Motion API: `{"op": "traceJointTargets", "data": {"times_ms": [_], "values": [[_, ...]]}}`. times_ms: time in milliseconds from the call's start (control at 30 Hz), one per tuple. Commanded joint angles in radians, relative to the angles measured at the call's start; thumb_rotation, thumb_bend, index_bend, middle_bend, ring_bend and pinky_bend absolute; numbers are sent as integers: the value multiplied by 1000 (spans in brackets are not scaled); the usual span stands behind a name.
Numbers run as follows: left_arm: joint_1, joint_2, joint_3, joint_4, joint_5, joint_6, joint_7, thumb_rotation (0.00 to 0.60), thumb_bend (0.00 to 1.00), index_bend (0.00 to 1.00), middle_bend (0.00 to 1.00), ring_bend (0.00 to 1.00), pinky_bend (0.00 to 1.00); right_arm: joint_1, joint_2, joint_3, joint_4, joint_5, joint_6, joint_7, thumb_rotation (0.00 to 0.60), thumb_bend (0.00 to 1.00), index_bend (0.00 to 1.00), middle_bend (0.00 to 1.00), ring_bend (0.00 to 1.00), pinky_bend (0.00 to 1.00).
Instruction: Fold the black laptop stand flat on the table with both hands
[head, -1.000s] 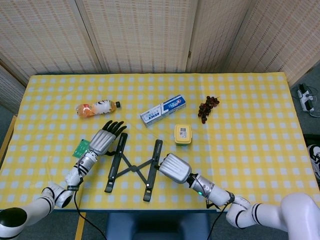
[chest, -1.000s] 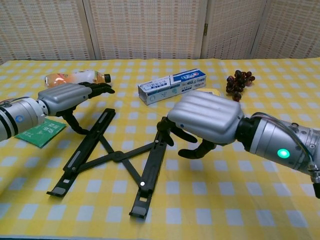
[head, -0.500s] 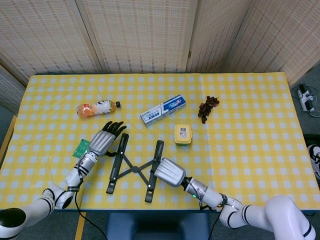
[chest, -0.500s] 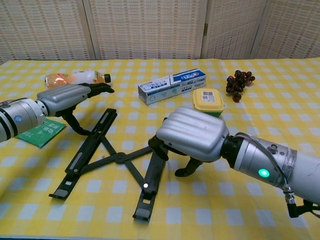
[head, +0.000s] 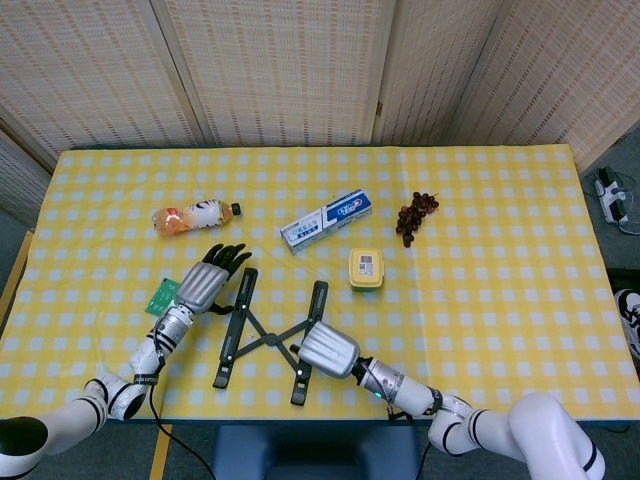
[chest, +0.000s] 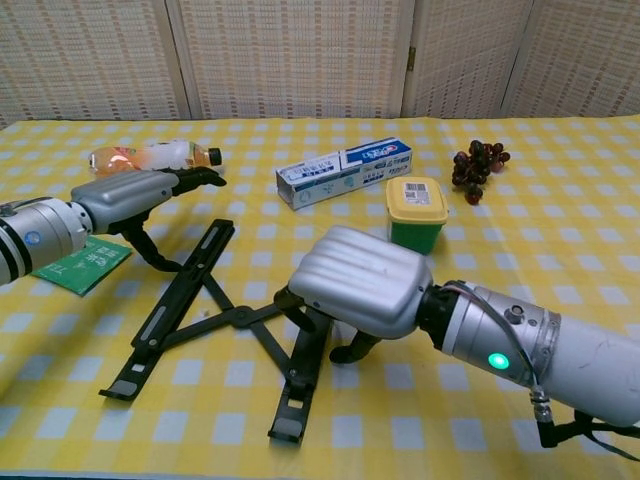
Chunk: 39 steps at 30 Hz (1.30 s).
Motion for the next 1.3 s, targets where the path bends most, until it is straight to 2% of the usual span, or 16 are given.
{"op": "traceJointTargets", "data": {"times_ms": [33, 433, 1300], "values": [[0, 0, 1, -3, -2, -3, 2, 600, 168, 0, 0, 0, 0, 5, -11, -2, 16, -2, 5, 6, 600, 147, 625, 858, 845, 815], [-3, 10, 1, -39, -9, -18, -4, 600, 168, 0, 0, 0, 0, 20, -48, -2, 70, -5, 22, 24, 600, 146, 625, 858, 845, 815], [-23, 52, -2, -195, -26, -71, -5, 600, 169, 0, 0, 0, 0, 60, -123, 13, 168, 1, 57, 52, 600, 146, 625, 859, 845, 815]]}}
